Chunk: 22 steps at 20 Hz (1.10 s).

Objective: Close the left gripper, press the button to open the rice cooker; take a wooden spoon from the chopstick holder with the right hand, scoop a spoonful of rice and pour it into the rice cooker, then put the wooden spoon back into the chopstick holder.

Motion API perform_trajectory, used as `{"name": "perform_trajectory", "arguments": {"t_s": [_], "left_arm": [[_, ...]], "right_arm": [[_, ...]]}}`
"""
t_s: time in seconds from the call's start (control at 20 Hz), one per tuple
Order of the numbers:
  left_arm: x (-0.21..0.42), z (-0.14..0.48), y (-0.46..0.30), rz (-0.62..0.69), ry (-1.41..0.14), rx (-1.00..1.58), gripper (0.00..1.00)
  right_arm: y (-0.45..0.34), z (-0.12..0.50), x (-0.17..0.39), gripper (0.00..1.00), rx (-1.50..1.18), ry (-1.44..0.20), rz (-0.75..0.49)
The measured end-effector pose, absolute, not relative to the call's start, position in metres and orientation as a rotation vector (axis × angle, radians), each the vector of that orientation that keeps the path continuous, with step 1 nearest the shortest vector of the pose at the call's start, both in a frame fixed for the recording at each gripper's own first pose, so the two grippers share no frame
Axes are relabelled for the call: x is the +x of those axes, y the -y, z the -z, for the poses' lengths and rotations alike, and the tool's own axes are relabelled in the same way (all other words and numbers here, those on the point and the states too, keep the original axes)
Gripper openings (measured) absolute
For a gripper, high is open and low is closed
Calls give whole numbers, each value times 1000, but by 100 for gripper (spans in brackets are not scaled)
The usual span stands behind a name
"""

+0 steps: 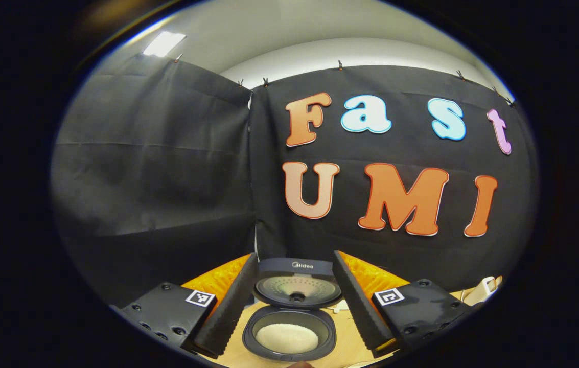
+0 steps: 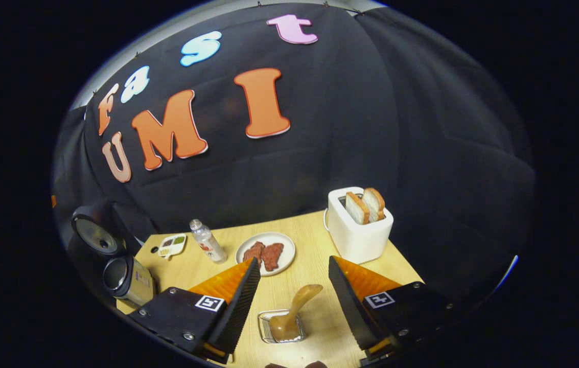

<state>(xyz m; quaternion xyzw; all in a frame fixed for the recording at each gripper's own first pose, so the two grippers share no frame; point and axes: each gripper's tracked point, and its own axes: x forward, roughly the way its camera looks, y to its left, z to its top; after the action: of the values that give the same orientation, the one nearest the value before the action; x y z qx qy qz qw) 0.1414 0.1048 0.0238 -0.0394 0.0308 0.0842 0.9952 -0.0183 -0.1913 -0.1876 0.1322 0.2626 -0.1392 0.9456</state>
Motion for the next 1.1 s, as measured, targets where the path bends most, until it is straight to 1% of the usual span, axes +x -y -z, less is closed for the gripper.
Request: {"name": "perform_trajectory", "arguments": {"t_s": [0.05,0.1,0.25,0.3,0.35,0.45,0.55,0.6,0.65,0.7,0.75,0.8,0.85,0.9,1.0,1.1], "left_arm": [[154,-28,-110,-168,-61,-92,97],[170,-32,-111,-160,-66,-98,90],[213,-28,-119,-140,-106,-110,100],[227,-24,-121,-129,-125,-107,97],[243,-18,-125,-134,-148,-95,90],[272,-10,-129,-138,-184,-67,91],[305,-8,-125,-107,-184,-72,97],[318,3,-122,-95,-219,-54,94],[329,20,-119,-90,-275,-29,97],[335,40,-117,-92,-337,-11,100],[334,60,-117,-97,-405,-14,98],[333,74,-115,-98,-459,-32,98],[330,88,-114,-112,-507,-58,100],[326,98,-115,-120,-543,-79,98],[319,110,-123,-165,-592,-78,97],[303,124,-125,-191,-646,-43,94]], "right_arm": [[187,170,-13,85,264,-497,274],[181,153,-7,85,252,-459,264],[158,108,9,84,210,-366,229],[150,95,13,85,202,-340,218],[140,85,18,85,196,-318,206],[123,73,22,85,177,-290,182],[107,70,22,85,152,-282,162],[100,71,22,85,145,-287,152],[94,73,21,85,137,-293,143],[91,75,20,85,129,-298,140],[88,78,17,85,122,-308,136],[86,81,16,85,116,-314,131],[83,82,14,85,113,-321,124],[82,85,14,85,110,-332,119],[76,90,18,85,118,-349,101],[65,93,20,85,134,-368,70]]}}
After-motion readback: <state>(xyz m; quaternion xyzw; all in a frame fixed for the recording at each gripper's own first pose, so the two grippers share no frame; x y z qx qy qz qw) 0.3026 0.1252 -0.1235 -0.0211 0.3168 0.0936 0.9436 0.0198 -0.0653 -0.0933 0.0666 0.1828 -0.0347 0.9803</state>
